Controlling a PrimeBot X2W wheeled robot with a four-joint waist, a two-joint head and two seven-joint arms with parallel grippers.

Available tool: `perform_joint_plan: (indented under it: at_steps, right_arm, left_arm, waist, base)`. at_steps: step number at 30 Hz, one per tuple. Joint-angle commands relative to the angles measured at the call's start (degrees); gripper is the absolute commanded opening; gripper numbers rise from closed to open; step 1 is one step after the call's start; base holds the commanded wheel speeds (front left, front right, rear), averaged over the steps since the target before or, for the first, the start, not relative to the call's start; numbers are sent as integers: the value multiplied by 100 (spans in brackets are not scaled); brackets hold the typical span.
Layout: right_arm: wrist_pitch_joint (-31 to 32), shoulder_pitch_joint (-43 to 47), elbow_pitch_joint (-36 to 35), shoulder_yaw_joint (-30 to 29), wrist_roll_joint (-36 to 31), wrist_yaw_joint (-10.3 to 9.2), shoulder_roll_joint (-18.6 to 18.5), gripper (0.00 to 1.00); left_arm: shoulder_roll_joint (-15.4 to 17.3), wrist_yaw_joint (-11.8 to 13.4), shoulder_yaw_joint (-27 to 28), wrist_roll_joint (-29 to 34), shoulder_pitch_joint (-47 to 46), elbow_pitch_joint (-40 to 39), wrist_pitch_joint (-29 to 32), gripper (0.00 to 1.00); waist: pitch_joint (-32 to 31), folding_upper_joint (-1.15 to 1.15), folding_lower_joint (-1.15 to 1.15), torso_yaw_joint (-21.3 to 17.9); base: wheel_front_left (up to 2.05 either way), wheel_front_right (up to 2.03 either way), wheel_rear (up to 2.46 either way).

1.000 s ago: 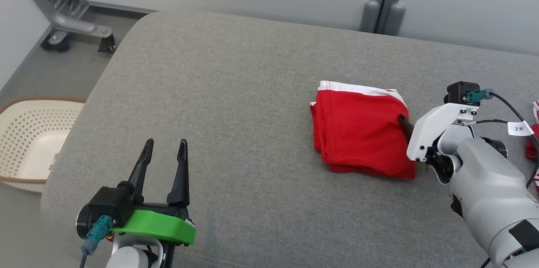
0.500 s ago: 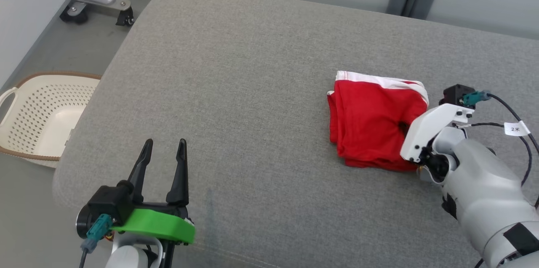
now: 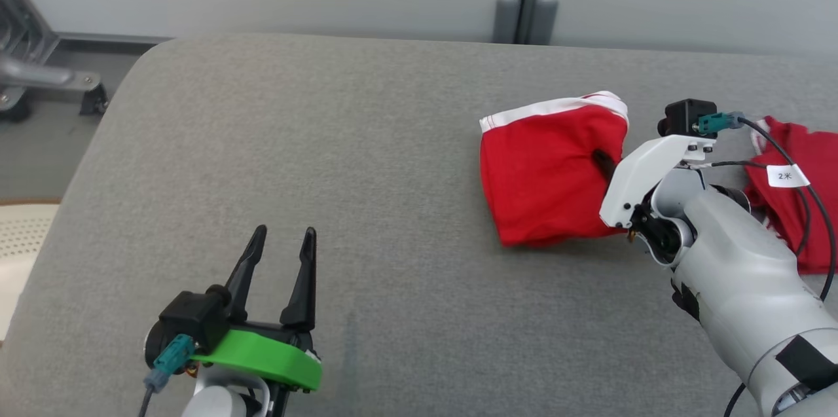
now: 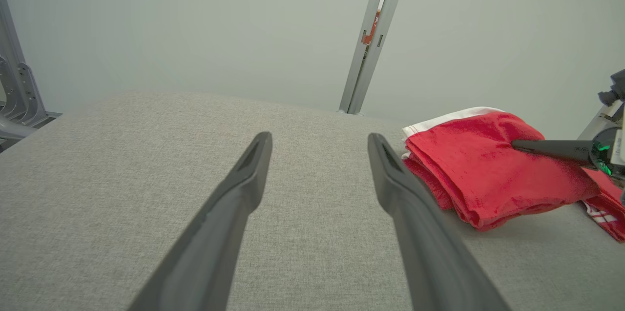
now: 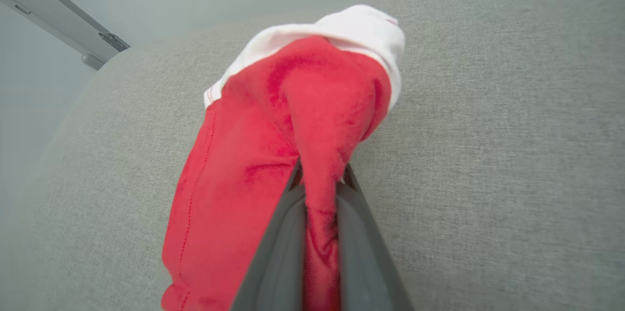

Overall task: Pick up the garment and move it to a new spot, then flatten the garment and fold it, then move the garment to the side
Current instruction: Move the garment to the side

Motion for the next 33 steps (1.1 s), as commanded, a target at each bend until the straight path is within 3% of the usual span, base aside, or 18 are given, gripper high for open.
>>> perform_joint_plan:
  at_steps: [1,6,12,19,26,33]
  right_arm:
    - [-19,-13,-37,56,90,-1,-61,0]
    - [15,-60,-196,336,348,-1,-155,0]
    - [7,-240,-322,613,617,-1,-408,0]
    - [-18,-588,-371,777,925,-1,-1020,0]
    - [-58,-1142,-247,1305,548,-3,-1826,0]
    - [-286,-1474,285,1676,158,-4,-2129,0]
  left_arm:
    - [56,-2,-90,-68,-105,17,-13,100]
    - [45,-2,-401,-172,-209,77,-13,100]
    - [74,-2,-645,-270,-456,98,-13,100]
    - [179,-2,-607,-177,-772,98,-13,100]
    - [259,-2,-467,-48,-1019,17,-13,100]
    - [317,-2,-319,-1,-1153,-46,-13,100]
  waist:
    - [-258,0,0,-721]
    - [-214,0,0,-1314]
    - [204,0,0,-1687]
    - [909,0,0,-1627]
    - [1565,0,0,-1433]
    - [1866,0,0,-1327]
  base:
    - [0,0,0]
    - [0,0,0]
    - [0,0,0]
    - [0,0,0]
    - [0,0,0]
    - [0,0,0]
